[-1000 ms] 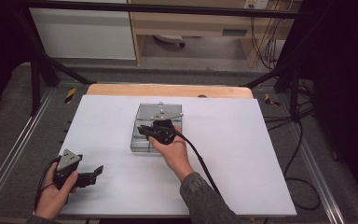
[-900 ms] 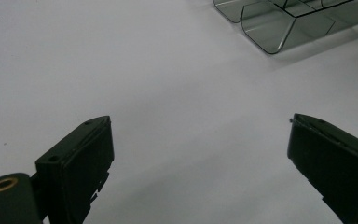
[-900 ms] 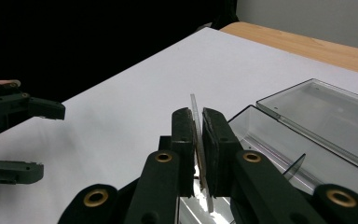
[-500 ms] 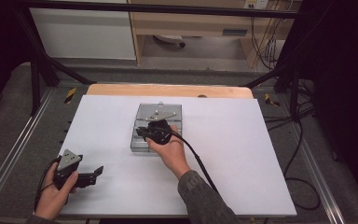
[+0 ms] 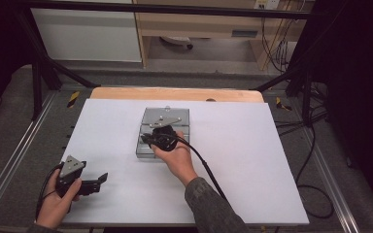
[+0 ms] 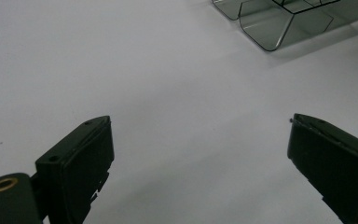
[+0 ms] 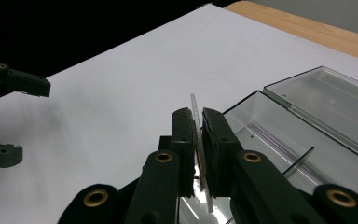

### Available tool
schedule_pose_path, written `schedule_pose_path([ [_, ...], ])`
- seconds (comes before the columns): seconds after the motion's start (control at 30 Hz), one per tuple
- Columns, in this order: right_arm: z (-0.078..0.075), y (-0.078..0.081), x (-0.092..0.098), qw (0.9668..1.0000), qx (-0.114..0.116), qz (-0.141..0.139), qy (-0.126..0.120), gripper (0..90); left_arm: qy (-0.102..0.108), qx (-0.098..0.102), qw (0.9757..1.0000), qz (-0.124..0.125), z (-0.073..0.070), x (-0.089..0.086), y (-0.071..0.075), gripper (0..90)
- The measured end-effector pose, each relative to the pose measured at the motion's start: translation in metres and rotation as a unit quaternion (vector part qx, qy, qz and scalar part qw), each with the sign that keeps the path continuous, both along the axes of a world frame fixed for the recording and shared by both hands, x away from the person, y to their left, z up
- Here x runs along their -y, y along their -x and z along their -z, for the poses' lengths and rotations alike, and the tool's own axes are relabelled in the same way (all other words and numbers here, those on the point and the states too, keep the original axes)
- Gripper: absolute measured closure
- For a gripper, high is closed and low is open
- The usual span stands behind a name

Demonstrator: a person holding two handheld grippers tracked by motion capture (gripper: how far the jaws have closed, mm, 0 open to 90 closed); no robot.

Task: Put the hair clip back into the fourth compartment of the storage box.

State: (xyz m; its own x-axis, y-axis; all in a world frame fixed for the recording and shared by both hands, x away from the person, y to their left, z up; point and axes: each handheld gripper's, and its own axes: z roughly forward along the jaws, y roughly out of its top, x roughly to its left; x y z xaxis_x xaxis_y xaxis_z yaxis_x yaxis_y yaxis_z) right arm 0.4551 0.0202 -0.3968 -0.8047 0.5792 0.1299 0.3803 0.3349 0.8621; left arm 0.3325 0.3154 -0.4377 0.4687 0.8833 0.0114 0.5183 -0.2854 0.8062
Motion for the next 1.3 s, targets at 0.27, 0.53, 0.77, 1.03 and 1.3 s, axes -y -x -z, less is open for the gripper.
schedule_pose_path([
  [0.27,0.002,0.000,0.000,1.0000,-0.006,0.006,0.002,84.1,-0.001,0.000,1.0000,-0.002,0.000,0.000,0.000,7.0],
  [0.53,0.003,-0.002,-0.002,0.9999,-0.009,0.008,-0.004,84.1,-0.001,0.000,1.0000,-0.001,0.000,0.000,0.000,7.0],
  [0.77,0.008,-0.001,-0.007,0.9999,-0.013,0.006,-0.004,84.1,-0.004,-0.001,1.0000,0.001,0.000,0.000,0.000,7.0],
  [1.03,0.013,-0.002,-0.009,0.9998,-0.017,0.005,0.003,84.1,-0.004,-0.002,1.0000,0.003,0.001,0.000,0.000,7.0],
  [1.3,0.016,-0.003,-0.009,0.9998,-0.015,0.006,0.016,84.1,-0.004,-0.003,1.0000,0.003,0.001,0.001,0.000,7.0],
])
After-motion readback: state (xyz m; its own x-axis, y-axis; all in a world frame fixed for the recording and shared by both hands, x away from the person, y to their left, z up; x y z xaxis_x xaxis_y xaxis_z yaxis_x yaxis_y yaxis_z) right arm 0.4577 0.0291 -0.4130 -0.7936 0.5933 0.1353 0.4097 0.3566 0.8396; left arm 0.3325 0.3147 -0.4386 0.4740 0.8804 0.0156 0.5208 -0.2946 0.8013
